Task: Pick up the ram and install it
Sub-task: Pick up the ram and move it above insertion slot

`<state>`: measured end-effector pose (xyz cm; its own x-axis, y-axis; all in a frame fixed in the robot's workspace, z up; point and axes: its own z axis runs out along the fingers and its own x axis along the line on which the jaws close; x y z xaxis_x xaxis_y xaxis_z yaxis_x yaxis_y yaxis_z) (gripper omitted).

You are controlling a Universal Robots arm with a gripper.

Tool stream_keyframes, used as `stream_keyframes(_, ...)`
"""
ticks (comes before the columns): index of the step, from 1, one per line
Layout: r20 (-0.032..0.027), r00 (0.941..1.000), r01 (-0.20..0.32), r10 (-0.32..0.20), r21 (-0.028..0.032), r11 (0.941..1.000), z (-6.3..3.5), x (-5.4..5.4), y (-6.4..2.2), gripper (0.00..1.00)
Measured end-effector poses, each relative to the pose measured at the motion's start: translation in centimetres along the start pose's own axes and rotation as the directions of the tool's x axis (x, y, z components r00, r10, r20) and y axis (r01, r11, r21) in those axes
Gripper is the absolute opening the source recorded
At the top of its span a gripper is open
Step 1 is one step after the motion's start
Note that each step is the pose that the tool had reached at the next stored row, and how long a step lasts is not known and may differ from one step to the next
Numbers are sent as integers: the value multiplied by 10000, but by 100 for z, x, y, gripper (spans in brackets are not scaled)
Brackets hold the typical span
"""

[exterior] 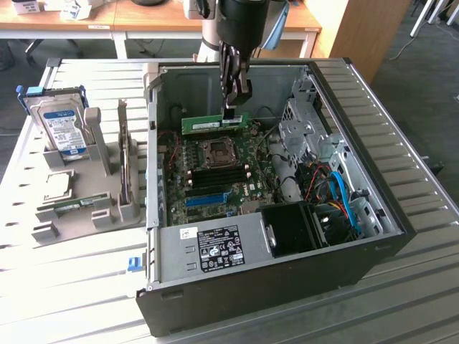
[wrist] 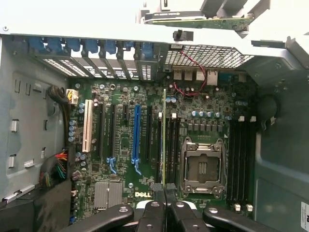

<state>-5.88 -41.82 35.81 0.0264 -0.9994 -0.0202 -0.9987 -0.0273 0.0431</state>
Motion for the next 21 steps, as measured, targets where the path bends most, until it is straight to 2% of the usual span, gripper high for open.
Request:
stream_keyframes(2, 1, 10000, -2, 2, 1, 10000, 0, 0, -9, 12)
stream_keyframes(11, 0, 10000, -1, 1, -5, 10000, -6, 4, -154, 12)
stream_keyframes(21, 0, 10000, 0, 0, -5, 10000, -3, -35, -163, 12)
